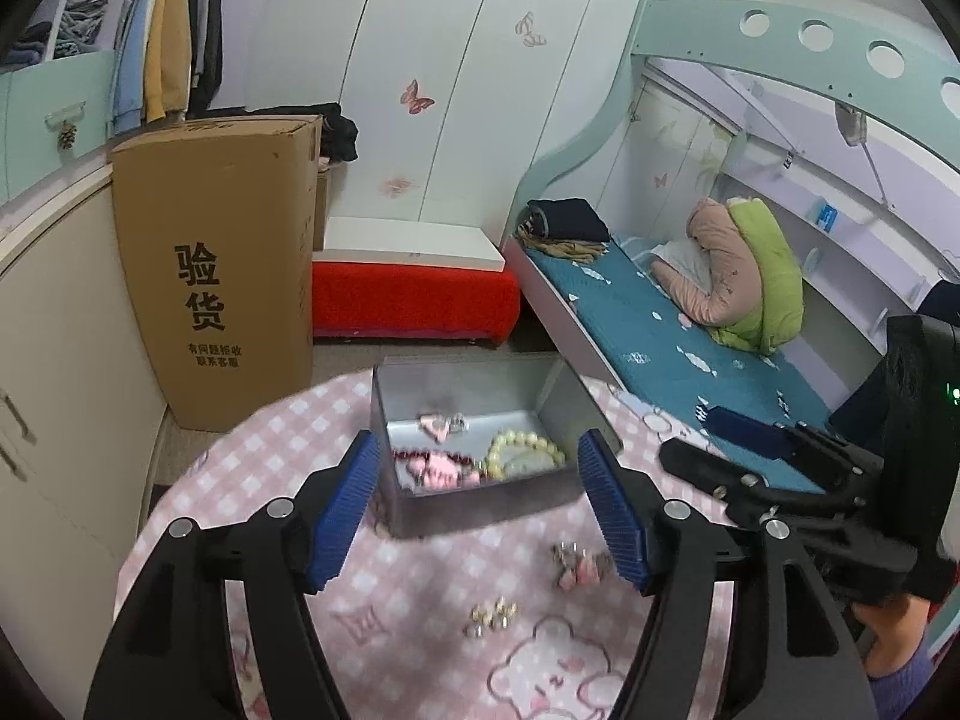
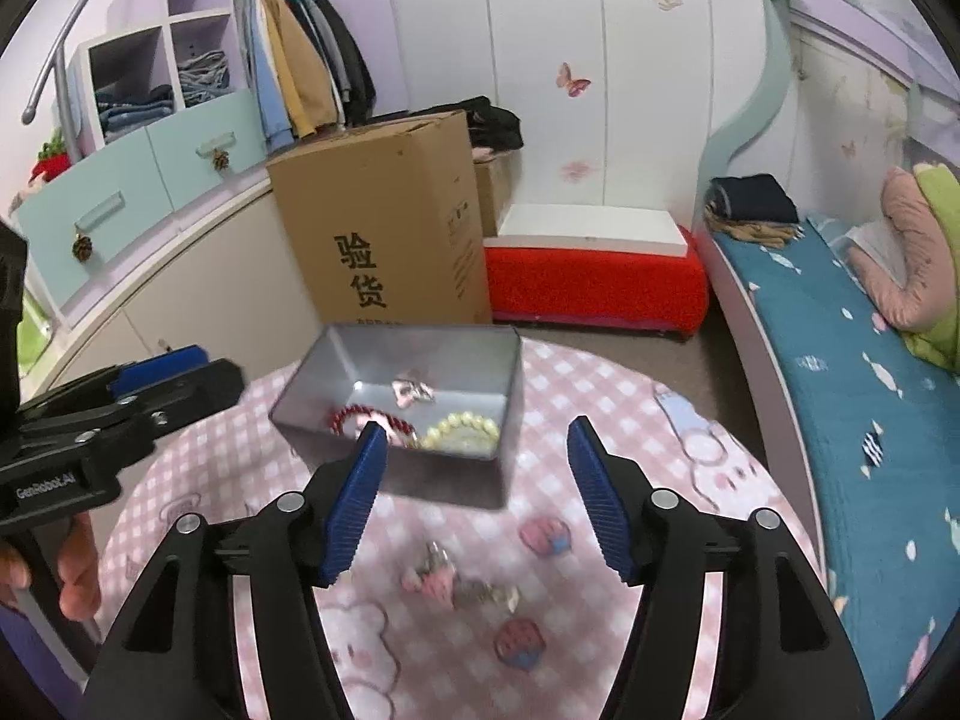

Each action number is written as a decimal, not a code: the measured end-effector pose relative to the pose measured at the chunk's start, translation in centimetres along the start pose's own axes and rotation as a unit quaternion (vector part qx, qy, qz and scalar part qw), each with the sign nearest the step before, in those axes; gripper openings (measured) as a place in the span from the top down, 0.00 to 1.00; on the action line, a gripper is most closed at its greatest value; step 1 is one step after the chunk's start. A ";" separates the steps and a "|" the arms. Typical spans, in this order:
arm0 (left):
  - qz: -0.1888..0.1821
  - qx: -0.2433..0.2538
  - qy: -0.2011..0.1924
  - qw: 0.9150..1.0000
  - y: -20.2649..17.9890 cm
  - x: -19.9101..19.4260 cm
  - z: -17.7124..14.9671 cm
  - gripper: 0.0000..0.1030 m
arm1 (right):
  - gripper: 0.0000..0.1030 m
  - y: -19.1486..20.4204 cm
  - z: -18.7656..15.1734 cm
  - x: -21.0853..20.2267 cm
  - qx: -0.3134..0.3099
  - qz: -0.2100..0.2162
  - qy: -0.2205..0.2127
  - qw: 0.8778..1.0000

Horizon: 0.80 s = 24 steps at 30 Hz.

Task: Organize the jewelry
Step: 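Withdraw both open grippers from the box back over the table, then move both open grippers down toward the pearl earrings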

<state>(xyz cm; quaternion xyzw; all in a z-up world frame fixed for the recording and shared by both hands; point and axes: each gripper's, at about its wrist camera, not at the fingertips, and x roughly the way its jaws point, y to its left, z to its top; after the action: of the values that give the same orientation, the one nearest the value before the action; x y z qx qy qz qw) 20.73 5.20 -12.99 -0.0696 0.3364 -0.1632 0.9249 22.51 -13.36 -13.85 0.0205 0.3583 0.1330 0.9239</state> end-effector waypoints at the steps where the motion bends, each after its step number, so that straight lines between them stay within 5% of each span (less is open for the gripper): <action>1: 0.003 0.000 0.002 1.000 0.0 -0.2 -0.5 0.36 | 0.39 -0.4 -0.7 -0.2 0.005 -0.001 0.005 1.000; 11: 0.006 0.002 0.058 0.998 0.0 1.4 -5.9 0.36 | 0.39 -1.8 -6.5 0.3 0.042 -0.002 0.047 0.998; 24: 0.038 0.014 0.091 0.995 0.5 3.8 -8.6 0.38 | 0.39 -0.9 -9.1 1.7 0.046 0.009 0.078 0.996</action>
<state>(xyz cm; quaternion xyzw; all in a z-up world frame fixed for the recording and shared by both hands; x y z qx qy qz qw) 18.05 4.20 -21.98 -0.0283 0.4189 -0.1383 0.8970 17.83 -14.27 -21.84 0.0554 0.4349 0.1259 0.8899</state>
